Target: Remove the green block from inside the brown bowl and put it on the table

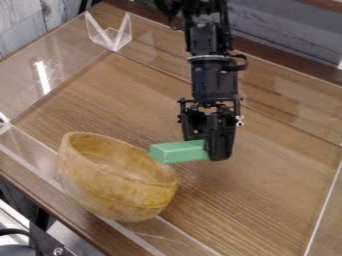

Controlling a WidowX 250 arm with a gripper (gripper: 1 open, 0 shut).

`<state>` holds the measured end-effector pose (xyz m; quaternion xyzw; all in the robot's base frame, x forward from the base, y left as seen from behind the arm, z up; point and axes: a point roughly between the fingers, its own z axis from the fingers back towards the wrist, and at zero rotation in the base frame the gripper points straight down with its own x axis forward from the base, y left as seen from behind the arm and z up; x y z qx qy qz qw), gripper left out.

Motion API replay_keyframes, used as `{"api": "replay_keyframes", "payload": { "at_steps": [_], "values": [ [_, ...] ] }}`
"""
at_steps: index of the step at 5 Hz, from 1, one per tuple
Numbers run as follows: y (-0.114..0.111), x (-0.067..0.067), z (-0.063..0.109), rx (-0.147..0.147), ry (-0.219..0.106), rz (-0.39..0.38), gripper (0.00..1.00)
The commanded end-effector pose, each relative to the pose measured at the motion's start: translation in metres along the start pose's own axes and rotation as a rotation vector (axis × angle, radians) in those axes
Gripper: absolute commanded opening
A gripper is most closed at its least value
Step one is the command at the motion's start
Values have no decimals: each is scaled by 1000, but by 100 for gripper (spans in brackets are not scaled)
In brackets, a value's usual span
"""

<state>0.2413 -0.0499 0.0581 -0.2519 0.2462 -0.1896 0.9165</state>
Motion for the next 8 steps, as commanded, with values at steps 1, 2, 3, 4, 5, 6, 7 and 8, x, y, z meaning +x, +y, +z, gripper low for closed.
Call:
{"api": "replay_keyframes", "payload": {
  "at_steps": [1, 2, 3, 4, 5, 6, 7, 8],
  "values": [
    [-6, 3, 11, 28, -21, -30, 0],
    [-7, 3, 10, 30, -11, -39, 0],
    [-10, 4, 9, 33, 0, -50, 0],
    [-12, 3, 8, 33, 8, -52, 0],
    [-14, 3, 7, 34, 16, -54, 0],
    [-15, 3, 7, 37, 22, -59, 0],
    [-17, 3, 6, 40, 28, -63, 0],
    [-18, 3, 5, 41, 36, -66, 0]
  ]
}}
